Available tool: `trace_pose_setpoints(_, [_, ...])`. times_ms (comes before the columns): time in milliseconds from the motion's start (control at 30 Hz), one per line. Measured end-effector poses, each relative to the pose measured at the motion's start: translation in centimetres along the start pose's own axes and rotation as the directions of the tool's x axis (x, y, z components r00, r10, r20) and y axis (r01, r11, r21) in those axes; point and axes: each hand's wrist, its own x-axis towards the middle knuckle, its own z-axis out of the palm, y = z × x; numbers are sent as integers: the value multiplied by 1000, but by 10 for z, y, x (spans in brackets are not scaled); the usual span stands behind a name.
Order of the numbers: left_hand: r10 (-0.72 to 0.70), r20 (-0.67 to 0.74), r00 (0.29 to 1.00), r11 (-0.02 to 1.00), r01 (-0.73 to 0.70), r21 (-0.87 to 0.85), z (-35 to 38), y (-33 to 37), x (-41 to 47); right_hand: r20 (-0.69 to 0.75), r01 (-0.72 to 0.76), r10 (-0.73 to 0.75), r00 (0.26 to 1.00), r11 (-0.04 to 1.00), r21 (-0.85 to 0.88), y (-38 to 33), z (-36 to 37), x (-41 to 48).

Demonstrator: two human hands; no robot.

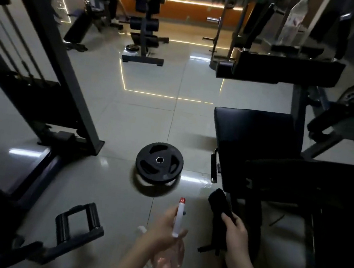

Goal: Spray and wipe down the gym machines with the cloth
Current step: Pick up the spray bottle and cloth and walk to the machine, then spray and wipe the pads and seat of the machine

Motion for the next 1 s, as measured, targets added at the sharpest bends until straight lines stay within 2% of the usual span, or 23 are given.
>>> trace_pose_setpoints(267, [-27,112,993,1000,28,-3,-30,-16,172,-177,-53,54,983,999,12,-32,72,150])
trace_pose_setpoints(500, [-58,232,971,998,53,29,-30,-15,299,-247,-105,102,964,994,1,-44,105,276])
trace_pose_setpoints(633, [-69,235,969,997,60,46,-4,-26,354,-290,-100,103,952,995,23,-41,104,343])
trace_pose_setpoints(733, [-134,188,973,990,140,-16,21,-37,388,-309,-102,105,945,994,26,-34,100,388])
trace_pose_setpoints(833, [-159,165,973,984,170,-52,44,-50,413,-366,-77,57,929,996,-41,-21,95,424])
trace_pose_setpoints(933, [-136,159,978,986,149,-77,64,-64,438,-415,0,-68,907,987,-163,-12,98,460])
trace_pose_setpoints(1000, [-140,149,979,985,152,-76,72,-74,451,-395,58,-216,893,925,-375,-8,106,480])
